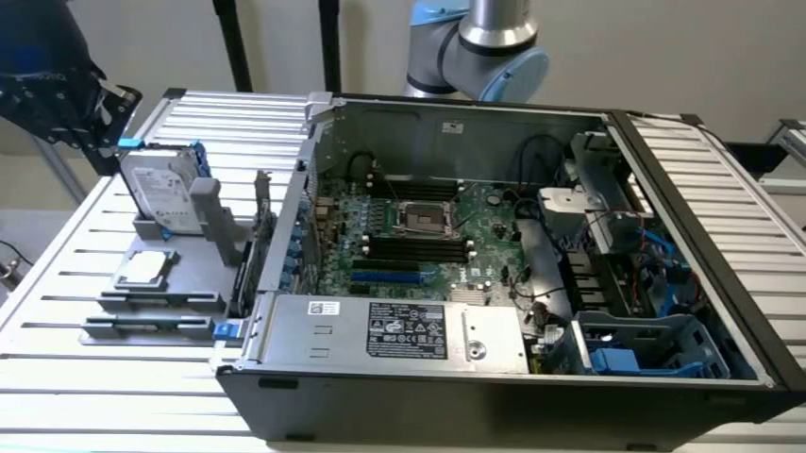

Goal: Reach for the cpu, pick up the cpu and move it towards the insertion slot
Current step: 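Pick up the cpu and move it towards the insertion slot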

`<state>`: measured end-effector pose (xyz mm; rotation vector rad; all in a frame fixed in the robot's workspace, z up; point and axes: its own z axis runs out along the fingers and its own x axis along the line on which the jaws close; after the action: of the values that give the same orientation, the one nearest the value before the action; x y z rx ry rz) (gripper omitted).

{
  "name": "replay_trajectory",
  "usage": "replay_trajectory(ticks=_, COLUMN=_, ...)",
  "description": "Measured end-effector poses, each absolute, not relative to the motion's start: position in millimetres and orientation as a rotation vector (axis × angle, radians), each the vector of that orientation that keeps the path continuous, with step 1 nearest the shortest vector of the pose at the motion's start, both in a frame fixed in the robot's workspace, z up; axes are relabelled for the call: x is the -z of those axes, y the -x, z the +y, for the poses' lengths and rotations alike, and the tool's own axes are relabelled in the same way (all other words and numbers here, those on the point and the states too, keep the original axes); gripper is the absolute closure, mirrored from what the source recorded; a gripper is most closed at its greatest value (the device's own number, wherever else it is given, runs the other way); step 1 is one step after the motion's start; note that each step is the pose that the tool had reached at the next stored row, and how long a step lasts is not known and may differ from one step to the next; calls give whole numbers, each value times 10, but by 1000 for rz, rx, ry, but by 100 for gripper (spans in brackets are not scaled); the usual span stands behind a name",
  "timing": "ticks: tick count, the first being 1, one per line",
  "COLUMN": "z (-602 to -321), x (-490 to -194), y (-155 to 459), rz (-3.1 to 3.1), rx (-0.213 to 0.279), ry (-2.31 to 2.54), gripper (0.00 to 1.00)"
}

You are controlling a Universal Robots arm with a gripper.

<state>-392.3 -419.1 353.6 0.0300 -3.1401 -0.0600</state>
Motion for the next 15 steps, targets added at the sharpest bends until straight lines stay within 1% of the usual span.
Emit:
replay_trajectory(ticks=9, z=-4191, x=-3532, y=3936, rz=-3140, rx=60, ry=-30, gripper=89)
replay_trajectory(ticks=15, z=-4181, x=-3484, y=4076, rz=-3140, rx=60, ry=-30, gripper=89)
